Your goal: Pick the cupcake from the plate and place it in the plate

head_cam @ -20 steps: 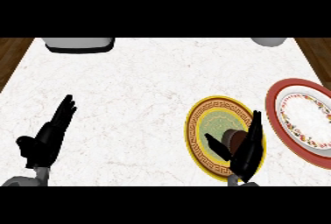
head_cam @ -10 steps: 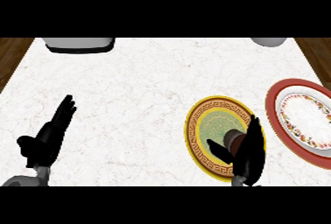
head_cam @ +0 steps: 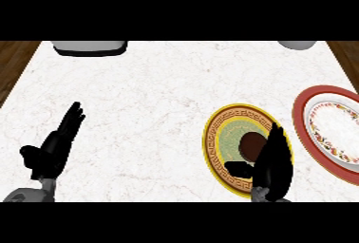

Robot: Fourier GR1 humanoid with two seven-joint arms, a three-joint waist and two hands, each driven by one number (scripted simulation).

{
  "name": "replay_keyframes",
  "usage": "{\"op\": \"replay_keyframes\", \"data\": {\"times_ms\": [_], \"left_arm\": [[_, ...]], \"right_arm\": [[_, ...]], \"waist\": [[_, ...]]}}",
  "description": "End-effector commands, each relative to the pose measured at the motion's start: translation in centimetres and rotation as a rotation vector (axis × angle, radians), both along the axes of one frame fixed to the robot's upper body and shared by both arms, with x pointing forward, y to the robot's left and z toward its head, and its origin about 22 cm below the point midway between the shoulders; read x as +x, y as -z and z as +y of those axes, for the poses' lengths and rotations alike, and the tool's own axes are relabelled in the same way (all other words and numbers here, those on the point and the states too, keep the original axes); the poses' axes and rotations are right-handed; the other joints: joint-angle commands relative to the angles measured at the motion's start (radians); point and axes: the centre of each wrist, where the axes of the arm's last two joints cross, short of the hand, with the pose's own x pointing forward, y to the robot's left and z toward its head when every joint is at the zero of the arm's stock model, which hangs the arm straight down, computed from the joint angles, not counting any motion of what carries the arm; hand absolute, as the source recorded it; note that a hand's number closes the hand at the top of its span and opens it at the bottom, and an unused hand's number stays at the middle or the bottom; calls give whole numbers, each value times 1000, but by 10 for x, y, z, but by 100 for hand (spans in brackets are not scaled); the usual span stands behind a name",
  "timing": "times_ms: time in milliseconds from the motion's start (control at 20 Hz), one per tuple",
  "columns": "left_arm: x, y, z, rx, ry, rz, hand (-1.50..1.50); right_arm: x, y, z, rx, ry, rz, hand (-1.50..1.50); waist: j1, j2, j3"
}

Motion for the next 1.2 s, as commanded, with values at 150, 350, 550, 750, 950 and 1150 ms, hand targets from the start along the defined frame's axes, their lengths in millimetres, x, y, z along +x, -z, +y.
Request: {"op": "replay_keyframes", "data": {"times_ms": [150, 350, 550, 750, 950, 1150], "left_arm": [[12, 3, -16, 9, 7, -12, 0], [2, -3, -5, 16, 18, -4, 0], [7, -19, 1, -20, 21, 12, 0], [3, 7, 1, 2, -13, -12, 0], [5, -21, -6, 11, 13, 11, 0], [-1, 8, -9, -8, 13, 2, 0]], "right_arm": [[18, -11, 3, 15, 66, 180, -150], [9, -10, 1, 23, 86, 187, -150], [32, 6, -14, -10, 104, 237, -150], [22, 13, -20, -6, 123, 271, -150], [13, 41, -20, 18, 95, 227, -150], [37, 36, -26, 28, -27, 246, 150]], "waist": [[7, 6, 3], [9, 3, 3], [17, 4, 4], [8, 4, 3], [11, 3, 4], [10, 4, 4]]}}
